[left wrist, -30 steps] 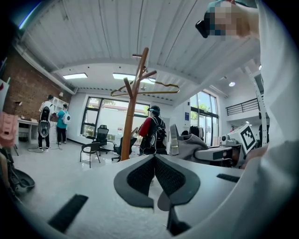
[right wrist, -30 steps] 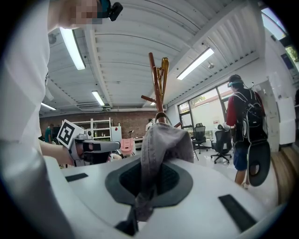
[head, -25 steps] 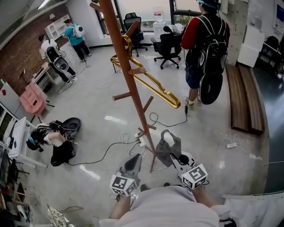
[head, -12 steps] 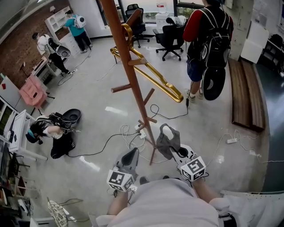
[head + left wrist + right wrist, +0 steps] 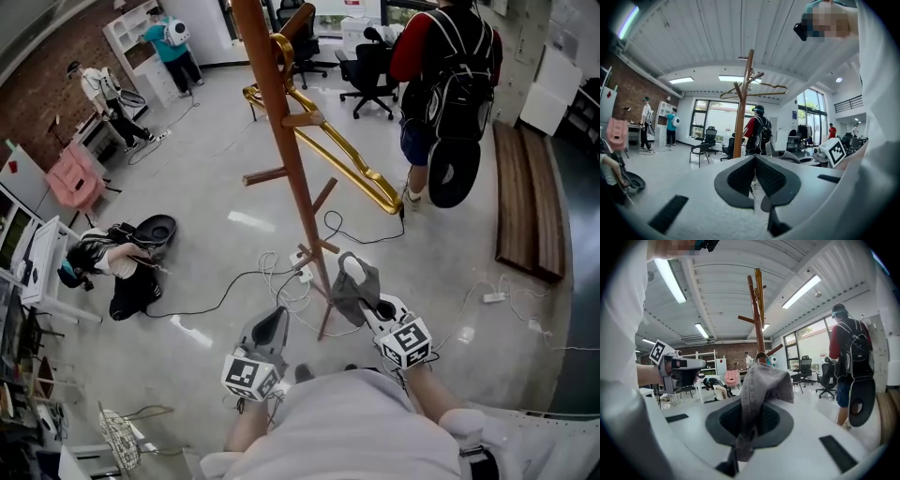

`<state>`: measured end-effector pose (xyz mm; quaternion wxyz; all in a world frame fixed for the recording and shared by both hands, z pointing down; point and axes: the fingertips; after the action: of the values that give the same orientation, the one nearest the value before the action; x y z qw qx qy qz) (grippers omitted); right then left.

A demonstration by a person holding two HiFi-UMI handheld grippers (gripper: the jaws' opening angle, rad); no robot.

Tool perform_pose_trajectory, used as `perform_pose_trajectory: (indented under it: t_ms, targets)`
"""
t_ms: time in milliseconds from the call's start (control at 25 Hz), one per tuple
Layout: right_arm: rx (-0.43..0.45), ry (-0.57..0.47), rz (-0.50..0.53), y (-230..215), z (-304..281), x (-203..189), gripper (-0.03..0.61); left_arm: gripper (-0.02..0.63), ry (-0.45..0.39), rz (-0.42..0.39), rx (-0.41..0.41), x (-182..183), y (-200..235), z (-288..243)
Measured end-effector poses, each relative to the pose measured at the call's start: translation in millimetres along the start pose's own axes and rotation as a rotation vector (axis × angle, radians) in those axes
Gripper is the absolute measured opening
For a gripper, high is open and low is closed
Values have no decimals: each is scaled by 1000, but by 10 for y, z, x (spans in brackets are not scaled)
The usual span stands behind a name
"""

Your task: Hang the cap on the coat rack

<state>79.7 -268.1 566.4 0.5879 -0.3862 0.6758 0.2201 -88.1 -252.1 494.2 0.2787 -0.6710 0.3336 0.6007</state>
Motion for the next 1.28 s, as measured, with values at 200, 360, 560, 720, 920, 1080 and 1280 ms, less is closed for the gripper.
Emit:
perform_pose_trajectory:
  t_ms: [200,360,560,720,920,1080,1280]
  targets:
    - [17,10,-1,-130,-168,-91,20,11,-4,-1,18,-49,15,-48]
    - [24,14,-13,-187,-292,-96,20,11,-2,1,28,-60,35,-38]
    - [31,32,-6,-222,-410,-129,20,11,-5,4,39,-40,48,-14]
    - [27,50,-1,-269,-512,-185,21,11,-6,6,49,-43,76,-4]
    - [25,69,1,-329,-606,-252,20,11,-1,13,64,-72,103,29]
    - [26,81,2,-356,-694,-333,20,11,2,15,69,-116,124,42]
    - [28,97,-10,-381,-812,-362,21,11,1,18,71,-94,149,32]
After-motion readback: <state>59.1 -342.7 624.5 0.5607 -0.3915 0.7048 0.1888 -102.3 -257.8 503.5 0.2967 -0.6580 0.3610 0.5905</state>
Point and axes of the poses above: the fingertips, and each gripper's own axes: z backward along the fingers, y to its left, x out of its top, and after that the axes turned 3 degrees about -z, right-handed
